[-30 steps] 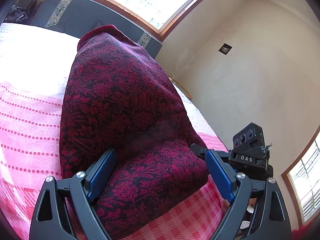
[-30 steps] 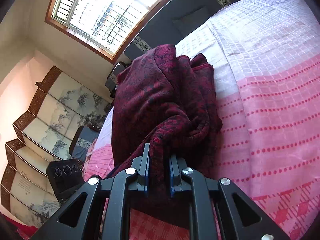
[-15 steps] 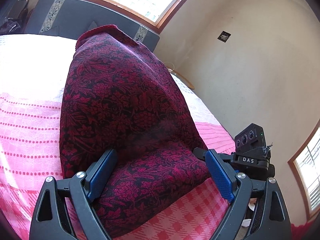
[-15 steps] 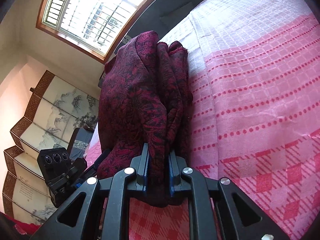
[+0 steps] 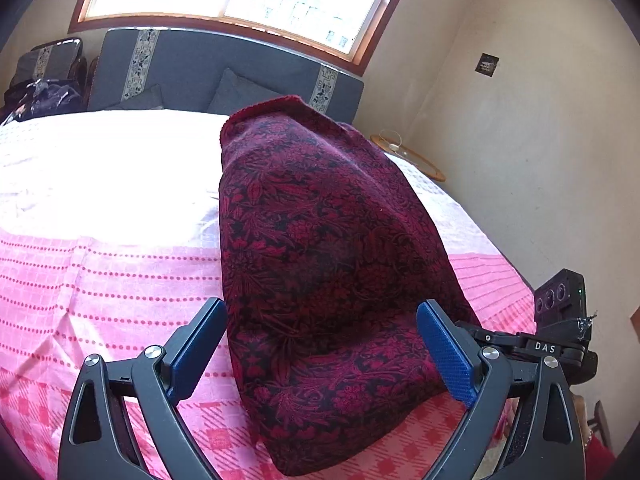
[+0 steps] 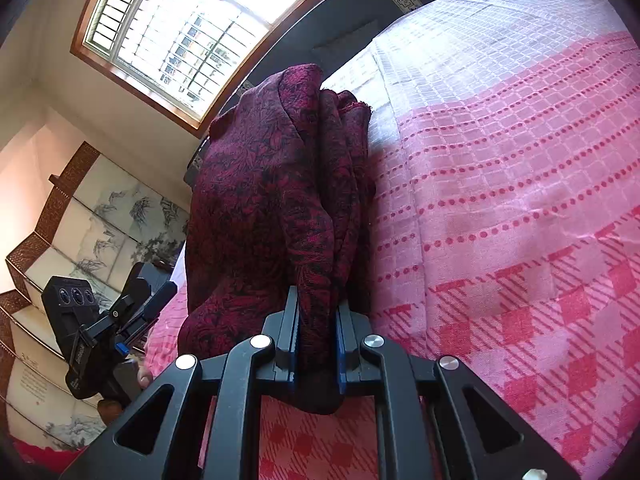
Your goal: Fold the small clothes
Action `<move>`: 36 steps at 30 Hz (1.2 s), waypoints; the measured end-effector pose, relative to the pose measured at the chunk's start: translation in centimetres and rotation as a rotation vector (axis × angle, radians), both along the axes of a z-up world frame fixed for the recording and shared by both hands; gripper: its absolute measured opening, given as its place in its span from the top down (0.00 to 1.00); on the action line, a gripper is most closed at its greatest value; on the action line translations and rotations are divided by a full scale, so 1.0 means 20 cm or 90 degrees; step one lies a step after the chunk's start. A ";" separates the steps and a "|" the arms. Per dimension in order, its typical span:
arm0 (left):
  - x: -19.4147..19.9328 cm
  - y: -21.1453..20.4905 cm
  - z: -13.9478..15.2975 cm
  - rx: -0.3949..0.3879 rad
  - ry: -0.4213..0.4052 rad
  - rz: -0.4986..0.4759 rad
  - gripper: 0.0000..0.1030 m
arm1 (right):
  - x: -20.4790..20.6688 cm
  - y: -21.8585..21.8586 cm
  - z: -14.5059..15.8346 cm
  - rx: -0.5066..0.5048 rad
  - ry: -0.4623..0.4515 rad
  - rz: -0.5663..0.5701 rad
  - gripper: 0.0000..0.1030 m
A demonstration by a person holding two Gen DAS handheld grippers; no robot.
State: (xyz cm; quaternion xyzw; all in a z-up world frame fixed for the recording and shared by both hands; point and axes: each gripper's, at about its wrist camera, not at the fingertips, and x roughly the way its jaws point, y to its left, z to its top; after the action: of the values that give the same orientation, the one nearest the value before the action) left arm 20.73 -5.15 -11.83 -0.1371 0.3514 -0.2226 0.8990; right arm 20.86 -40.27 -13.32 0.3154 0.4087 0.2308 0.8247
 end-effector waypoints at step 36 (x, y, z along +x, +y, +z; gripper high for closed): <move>-0.02 -0.11 -0.16 0.046 0.078 0.029 0.07 | 0.50 0.33 0.29 -0.330 -0.058 0.040 0.81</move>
State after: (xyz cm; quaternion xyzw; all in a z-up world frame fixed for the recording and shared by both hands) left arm 20.41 -7.27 -15.10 -0.1259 0.4105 -0.1807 0.8849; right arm 30.85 -33.71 -7.54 0.0704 0.4265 0.1581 0.8878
